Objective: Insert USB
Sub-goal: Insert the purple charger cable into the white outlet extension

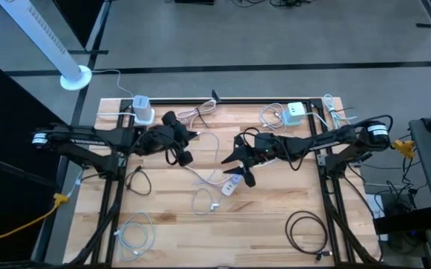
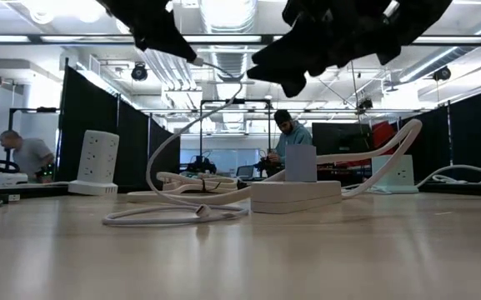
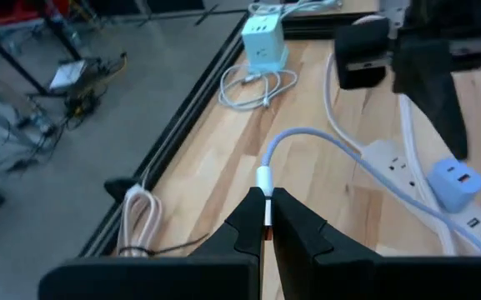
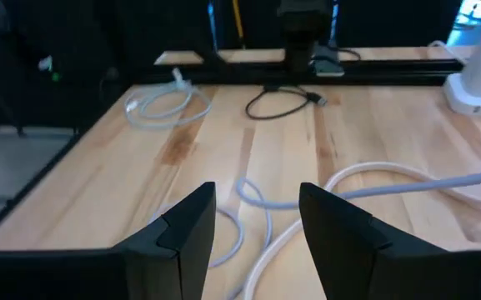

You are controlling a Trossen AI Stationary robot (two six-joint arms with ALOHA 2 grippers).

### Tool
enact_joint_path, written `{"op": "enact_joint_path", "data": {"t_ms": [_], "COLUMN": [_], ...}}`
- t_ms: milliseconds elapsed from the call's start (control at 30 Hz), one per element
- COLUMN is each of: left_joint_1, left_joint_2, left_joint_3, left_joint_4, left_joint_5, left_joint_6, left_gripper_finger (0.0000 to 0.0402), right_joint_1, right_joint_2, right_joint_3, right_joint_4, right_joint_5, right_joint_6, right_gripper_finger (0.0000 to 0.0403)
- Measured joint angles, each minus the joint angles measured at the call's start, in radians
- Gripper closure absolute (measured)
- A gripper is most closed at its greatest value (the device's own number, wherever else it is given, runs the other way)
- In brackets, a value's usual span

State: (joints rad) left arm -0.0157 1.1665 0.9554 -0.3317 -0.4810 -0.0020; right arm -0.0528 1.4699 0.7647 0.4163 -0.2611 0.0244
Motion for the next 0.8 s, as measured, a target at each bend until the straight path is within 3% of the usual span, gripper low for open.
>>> {"op": "enact_joint_path", "data": {"t_ms": [300,467,800], "left_joint_1": [-0.045,-0.043,-0.051], "left_joint_2": [-0.014,-0.015,-0.014], "left_joint_3": [-0.003,-0.015,-0.021], "left_joint_4": [-0.02,-0.037,-0.096], "left_joint_5": [0.089,0.08,0.08], "left_joint_6": [-0.026,-0.122,-0.176], "left_gripper_finger": [0.0399,0.0399,0.0399], "right_joint_1": [0.0,0.004,0.006], "right_joint_2": [-0.042,-0.034,0.068], "right_joint_3": [0.0,0.047,0.242], "right_joint_4": [0.066,0.063,-0.102], "right_joint_5": [0.007,0.109,0.163], "right_joint_6": [0.013,-0.083,-0.213], "right_gripper_finger": [0.0256,0.0258,0.0208]}}
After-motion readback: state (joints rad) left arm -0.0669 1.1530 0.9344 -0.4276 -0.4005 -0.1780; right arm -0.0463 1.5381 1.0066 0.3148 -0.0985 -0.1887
